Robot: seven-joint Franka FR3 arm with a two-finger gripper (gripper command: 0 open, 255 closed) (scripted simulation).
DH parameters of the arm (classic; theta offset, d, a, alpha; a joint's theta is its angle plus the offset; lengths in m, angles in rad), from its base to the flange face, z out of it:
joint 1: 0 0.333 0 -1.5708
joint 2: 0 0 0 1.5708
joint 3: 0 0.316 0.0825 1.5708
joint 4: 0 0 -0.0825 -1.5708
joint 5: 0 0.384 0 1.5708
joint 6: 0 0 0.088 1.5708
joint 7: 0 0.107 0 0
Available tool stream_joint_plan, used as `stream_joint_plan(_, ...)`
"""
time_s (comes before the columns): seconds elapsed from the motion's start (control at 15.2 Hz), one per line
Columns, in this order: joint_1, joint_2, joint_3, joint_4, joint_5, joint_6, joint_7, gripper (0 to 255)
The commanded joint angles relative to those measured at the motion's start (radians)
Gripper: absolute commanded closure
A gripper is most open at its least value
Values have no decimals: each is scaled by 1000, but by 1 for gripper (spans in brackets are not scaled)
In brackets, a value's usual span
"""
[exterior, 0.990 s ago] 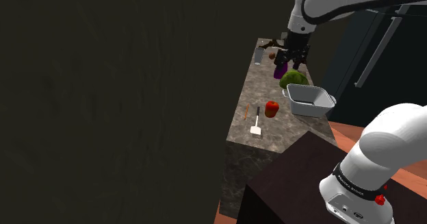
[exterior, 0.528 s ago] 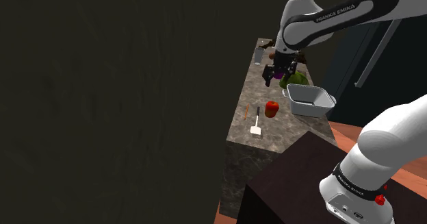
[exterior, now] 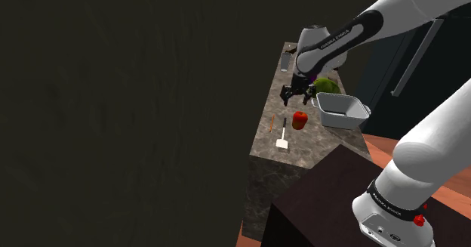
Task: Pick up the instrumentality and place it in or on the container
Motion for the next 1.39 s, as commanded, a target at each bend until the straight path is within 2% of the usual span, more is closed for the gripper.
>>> stream_joint_plan(0.0, -10, 80, -3, 8, -2, 72, 42, 0)
stream_joint_plan(0.53, -33, 401, -31, 128, 20, 272, 179, 0)
stream_joint_plan(0.99, -60, 676, -46, 288, 83, 386, 261, 0)
stream_joint_plan(1.32, -66, 737, -41, 312, 88, 423, 259, 0)
